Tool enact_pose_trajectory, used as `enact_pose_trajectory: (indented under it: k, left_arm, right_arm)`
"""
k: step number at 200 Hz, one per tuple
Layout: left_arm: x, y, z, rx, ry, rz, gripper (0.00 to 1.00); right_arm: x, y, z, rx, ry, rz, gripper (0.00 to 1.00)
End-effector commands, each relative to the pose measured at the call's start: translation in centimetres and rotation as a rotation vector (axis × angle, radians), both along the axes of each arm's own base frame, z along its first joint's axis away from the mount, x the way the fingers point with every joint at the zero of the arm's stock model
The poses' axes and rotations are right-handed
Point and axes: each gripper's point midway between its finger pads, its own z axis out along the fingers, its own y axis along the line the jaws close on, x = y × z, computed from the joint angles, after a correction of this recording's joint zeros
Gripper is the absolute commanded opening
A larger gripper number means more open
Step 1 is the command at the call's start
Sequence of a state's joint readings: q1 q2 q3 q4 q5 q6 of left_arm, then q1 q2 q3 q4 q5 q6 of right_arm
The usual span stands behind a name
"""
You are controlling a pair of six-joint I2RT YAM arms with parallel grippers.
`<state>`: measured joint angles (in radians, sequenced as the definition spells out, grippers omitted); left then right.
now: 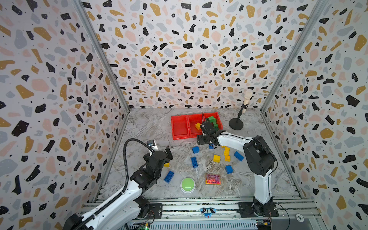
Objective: Sort the legos into containers by color
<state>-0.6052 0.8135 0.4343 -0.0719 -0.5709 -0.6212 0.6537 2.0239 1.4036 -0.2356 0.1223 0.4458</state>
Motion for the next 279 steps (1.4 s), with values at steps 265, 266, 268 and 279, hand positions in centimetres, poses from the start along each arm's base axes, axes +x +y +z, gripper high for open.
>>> enact_pose_trajectory:
  k: [265, 266, 268, 279]
  left_arm:
    - [-0.2, 0.6, 0.8, -0.014, -0.022, 0.003, 1.0]
    - [-0.2, 0.6, 0.8, -0.015, -0.023, 0.002, 1.0]
    - [-0.2, 0.5, 0.8, -0.015, -0.021, 0.0, 1.0]
    - [-0.2, 0.4, 0.8, -0.022, -0.02, -0.007, 1.0]
  right_arm:
    - [0.6, 1.1, 0.3, -0.011, -0.037, -0.089, 0.49]
    - [0.6, 1.2, 0.4, -0.01, -0.038, -0.086, 0.49]
    - [0.6, 1.2, 0.7, -0.008, -0.041, -0.085, 0.49]
    - [0.3, 1.4, 1.8, -0.003, -0.055, -0.07, 0.49]
